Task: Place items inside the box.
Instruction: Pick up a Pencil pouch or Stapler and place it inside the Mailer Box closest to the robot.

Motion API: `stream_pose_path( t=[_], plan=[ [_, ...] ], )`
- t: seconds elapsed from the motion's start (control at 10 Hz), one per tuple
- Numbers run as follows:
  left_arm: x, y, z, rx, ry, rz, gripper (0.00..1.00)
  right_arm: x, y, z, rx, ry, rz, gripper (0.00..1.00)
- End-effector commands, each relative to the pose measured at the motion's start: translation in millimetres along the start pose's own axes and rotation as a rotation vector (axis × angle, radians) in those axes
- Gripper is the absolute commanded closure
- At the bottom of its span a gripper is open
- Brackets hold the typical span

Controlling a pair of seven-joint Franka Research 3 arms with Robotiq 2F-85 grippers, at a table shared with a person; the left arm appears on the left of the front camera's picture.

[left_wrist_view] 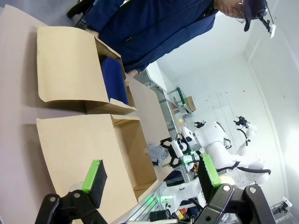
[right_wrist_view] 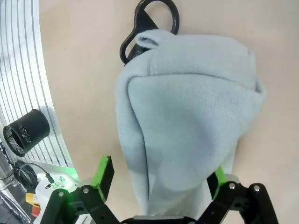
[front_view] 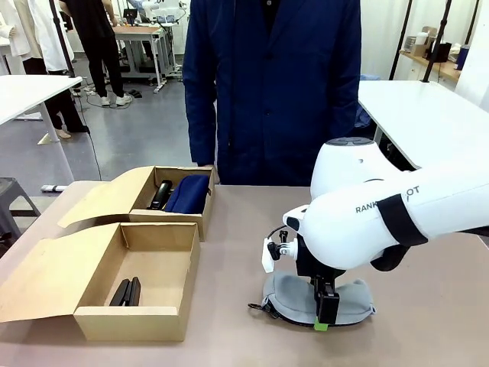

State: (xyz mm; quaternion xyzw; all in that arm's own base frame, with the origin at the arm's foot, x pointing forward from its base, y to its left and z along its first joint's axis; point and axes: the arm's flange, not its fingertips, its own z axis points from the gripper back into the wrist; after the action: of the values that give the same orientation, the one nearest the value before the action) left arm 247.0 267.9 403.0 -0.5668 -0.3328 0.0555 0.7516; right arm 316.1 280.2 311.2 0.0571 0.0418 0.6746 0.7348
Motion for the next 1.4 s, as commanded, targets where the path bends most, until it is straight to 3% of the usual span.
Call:
stream_pose_path(
  t=[0.0, 0.1, 0.2, 0.3, 0.4, 0.6, 1.0, 1.3],
  plan=[
    [1, -1, 0, -0.023, -0.019, -0.024, 0.00, 1, 0, 5, -0.023, 0.003, 0.002, 0.52],
    [1, -1, 0, -0.023, -0.019, -0.024, 0.00, 1, 1, 5, -0.022, -0.004, 0.004, 0.60],
    [1, -1, 0, -0.023, -0.019, -0.024, 0.00, 1, 2, 5, -0.025, 0.000, 0.003, 1.00],
    [1, -1, 0, -0.023, -0.019, -0.024, 0.00, 1, 2, 6, -0.028, -0.010, -0.001, 1.00],
    [1, -1, 0, -0.023, -0.019, -0.024, 0.00, 0, 2, 7, -0.030, -0.010, -0.006, 0.76],
    [1, -1, 0, -0.023, -0.019, -0.024, 0.00, 0, 2, 8, -0.035, -0.018, -0.011, 1.00],
    [1, -1, 0, -0.023, -0.019, -0.024, 0.00, -2, 1, 12, -0.043, -0.035, -0.051, 1.00],
    [1, -1, 0, -0.023, -0.019, -0.024, 0.00, -7, 10, 37, -0.063, -0.074, -0.137, 1.00]
  ],
)
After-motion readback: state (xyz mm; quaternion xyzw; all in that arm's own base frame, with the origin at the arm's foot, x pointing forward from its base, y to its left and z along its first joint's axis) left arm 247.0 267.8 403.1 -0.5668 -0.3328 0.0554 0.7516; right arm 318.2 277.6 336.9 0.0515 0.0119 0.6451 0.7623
